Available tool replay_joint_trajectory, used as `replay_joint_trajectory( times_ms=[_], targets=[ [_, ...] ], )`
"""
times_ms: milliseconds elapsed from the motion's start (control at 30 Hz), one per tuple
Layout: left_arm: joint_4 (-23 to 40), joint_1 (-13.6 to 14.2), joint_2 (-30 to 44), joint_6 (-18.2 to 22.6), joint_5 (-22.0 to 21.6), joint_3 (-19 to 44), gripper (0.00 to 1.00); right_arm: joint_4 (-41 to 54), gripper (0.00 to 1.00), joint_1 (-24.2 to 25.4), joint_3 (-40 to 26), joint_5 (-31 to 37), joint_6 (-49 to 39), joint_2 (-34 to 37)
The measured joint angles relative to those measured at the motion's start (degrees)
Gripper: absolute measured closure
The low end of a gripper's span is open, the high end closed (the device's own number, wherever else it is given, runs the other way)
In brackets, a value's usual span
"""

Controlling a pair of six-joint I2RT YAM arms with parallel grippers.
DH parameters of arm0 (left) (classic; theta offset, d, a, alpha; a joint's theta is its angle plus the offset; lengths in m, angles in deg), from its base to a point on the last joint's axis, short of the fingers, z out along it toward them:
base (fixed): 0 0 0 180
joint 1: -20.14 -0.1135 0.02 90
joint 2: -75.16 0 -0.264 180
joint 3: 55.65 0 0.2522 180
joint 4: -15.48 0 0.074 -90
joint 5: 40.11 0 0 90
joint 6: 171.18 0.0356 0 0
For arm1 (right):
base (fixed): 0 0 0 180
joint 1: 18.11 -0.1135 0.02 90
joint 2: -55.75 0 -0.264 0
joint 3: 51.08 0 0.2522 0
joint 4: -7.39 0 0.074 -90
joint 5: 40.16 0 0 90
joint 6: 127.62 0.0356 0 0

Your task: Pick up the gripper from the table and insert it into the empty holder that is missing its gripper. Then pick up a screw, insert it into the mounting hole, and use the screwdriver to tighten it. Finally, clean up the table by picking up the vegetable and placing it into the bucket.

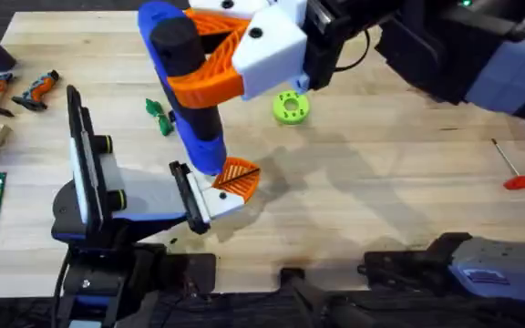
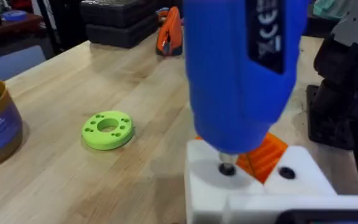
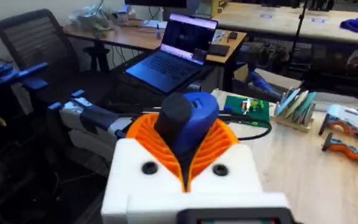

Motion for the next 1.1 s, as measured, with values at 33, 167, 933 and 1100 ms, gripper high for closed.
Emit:
replay_joint_trajectory(
  times_ms=[33, 167, 933, 1100],
  targets=[
    [-0.02, 0.0, -0.02, 0.01, 0.0, 0.0, 0.996, -0.59, 0.971, -0.02, 0.08, -0.07, 0.03, 0.0],
    [-0.2, 0.0, -0.07, 0.23, -0.09, 0.02, 0.996, -6.65, 0.972, -0.03, 0.89, -0.38, 2.52, 0.02],
    [-0.07, 0.0, -0.33, 0.45, -0.02, 0.02, 0.996, 4.57, 0.972, 15.17, -3.63, 8.14, 11.84, -6.56],
    [-0.07, 0.0, -0.33, 0.46, -0.02, 0.02, 0.996, 28.05, 0.972, 21.19, -3.71, 23.07, -0.4, -6.27]
  ],
)
